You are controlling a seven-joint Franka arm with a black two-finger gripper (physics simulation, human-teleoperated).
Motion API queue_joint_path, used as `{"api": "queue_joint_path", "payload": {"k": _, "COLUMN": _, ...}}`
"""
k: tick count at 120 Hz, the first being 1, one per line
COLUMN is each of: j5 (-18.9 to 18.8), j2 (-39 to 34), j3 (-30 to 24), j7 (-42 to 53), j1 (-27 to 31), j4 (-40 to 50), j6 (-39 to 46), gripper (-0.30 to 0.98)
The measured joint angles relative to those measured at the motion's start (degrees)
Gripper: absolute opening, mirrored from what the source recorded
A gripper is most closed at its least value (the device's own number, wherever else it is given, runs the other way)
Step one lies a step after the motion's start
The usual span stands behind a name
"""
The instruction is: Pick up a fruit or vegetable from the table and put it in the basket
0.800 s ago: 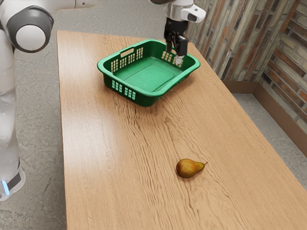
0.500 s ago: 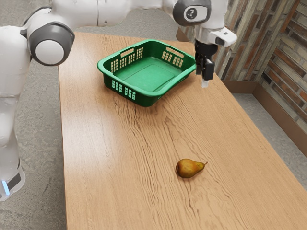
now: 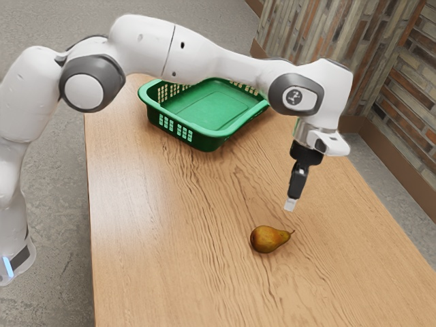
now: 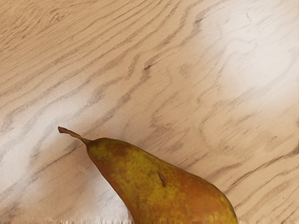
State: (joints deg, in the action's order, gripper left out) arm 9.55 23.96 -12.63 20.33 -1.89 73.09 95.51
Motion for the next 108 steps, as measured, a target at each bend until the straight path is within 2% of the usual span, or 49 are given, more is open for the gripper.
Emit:
{"api": "queue_joint_path", "payload": {"k": 10, "j5": 0.04, "j2": 1.08, "j3": 0.13, "j7": 1.26, "j1": -0.19, "j4": 0.74, "j6": -0.87, "gripper": 0.69}}
{"api": "queue_joint_path", "payload": {"k": 31, "j5": -0.83, "j2": 0.72, "j3": 0.88, "j7": 3.42, "j1": -0.51, "j4": 7.97, "j6": 4.37, "gripper": 0.69}}
{"api": "queue_joint_path", "payload": {"k": 108, "j5": 0.97, "j2": -4.99, "j3": 1.13, "j7": 5.01, "j1": -2.54, "j4": 15.41, "j6": 8.85, "gripper": 0.69}}
